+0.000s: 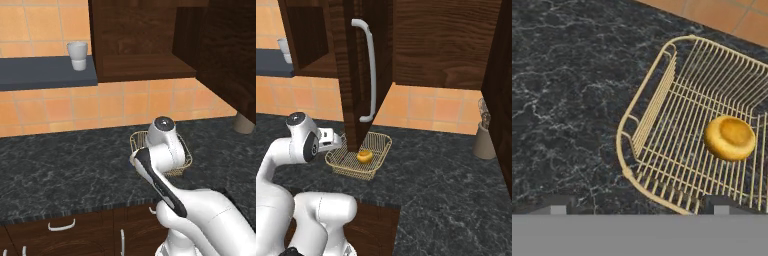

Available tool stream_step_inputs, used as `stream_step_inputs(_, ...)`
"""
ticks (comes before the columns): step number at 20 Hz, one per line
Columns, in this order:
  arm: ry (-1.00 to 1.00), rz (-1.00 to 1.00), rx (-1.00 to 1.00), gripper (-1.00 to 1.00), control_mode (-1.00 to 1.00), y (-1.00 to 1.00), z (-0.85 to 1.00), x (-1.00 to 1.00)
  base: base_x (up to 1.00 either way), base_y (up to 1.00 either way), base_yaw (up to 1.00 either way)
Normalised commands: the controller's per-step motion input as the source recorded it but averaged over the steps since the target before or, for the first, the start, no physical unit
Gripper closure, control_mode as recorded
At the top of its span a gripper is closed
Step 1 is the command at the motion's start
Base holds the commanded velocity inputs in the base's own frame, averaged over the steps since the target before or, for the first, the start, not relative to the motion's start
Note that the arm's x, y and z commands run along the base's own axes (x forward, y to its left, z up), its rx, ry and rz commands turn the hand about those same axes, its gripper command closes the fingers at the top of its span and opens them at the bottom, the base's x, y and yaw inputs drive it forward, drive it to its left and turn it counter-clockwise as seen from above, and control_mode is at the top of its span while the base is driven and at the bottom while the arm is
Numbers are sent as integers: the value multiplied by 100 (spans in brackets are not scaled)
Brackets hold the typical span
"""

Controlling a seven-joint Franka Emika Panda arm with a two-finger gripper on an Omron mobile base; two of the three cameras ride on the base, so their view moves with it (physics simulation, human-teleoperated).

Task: Open the cabinet, pick up the bread from the cabinet and place it in the basket. Then move the basket to the dining counter.

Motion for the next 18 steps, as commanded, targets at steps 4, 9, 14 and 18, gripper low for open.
stream_step_inputs(4, 10, 0, -8, -100, -100, -3, -51, 14, 0, 0, 0)
stream_step_inputs(9, 10, 0, -5, -100, -100, -1, -49, 17, 0, 0, 0)
stream_step_inputs(14, 2, 0, -4, -100, -100, 0, -34, 45, 0, 0, 0)
stream_step_inputs(18, 6, 0, -4, -100, -100, 0, -42, 43, 0, 0, 0)
